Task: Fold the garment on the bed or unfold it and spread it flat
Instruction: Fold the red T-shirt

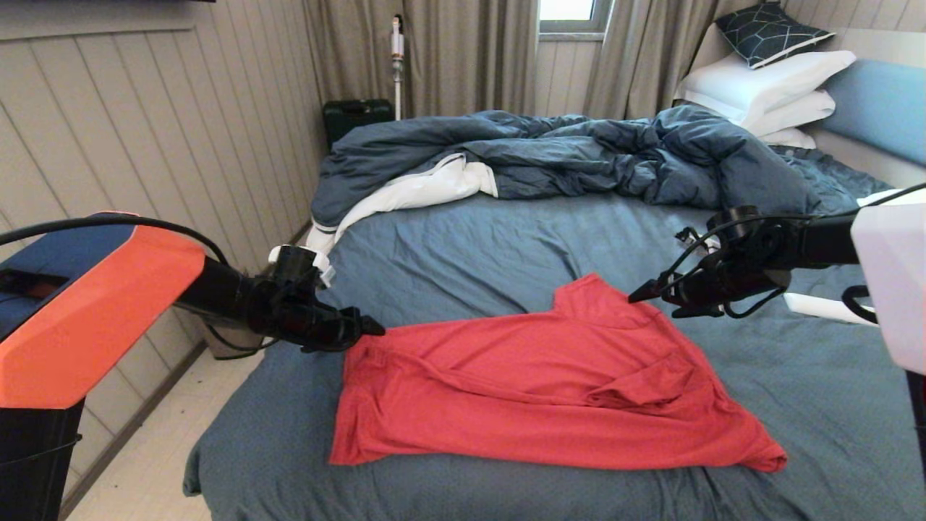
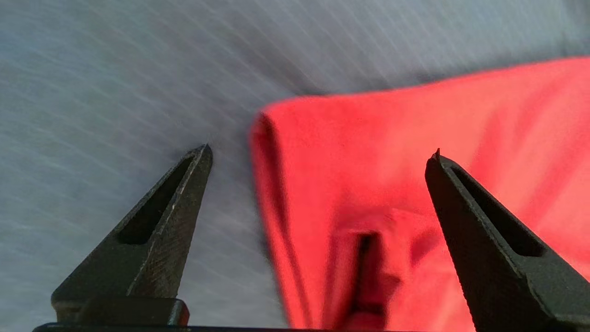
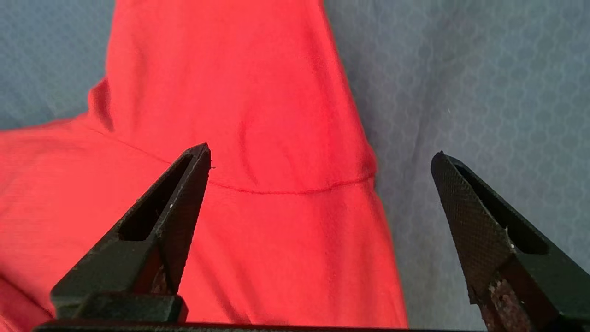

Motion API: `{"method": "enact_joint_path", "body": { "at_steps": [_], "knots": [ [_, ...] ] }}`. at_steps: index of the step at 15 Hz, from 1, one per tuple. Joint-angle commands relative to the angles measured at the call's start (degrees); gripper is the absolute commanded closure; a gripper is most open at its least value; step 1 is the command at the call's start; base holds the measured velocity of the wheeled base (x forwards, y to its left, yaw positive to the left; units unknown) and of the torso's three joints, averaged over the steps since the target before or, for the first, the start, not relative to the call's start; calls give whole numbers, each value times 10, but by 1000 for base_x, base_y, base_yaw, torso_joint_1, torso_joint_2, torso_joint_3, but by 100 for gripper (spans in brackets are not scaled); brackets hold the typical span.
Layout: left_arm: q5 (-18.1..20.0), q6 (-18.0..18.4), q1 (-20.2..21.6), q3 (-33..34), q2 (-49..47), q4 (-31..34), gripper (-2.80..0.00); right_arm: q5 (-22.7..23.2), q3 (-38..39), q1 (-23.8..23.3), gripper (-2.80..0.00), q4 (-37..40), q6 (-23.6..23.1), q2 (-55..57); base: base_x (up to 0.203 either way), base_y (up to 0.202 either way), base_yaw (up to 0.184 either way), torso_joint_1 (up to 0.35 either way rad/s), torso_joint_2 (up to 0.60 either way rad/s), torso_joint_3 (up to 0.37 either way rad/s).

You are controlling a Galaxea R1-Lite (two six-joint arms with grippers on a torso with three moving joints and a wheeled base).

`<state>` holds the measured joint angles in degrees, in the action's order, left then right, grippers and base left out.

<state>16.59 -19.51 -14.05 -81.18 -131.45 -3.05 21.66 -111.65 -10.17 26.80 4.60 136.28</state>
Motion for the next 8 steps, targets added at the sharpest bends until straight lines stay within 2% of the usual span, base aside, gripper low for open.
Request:
{"method": "enact_joint_path", "body": {
  "at_steps": [1,8],
  "knots": [
    [2,-3,-7,2,8,0,0,1,0,0,-280,-2,1,6,0,0,0,0,0,0],
    [17,-18,-19,2,9,-1,0,1,-1,1,-280,-11,1,20,0,0,0,0,0,0]
  ]
}}
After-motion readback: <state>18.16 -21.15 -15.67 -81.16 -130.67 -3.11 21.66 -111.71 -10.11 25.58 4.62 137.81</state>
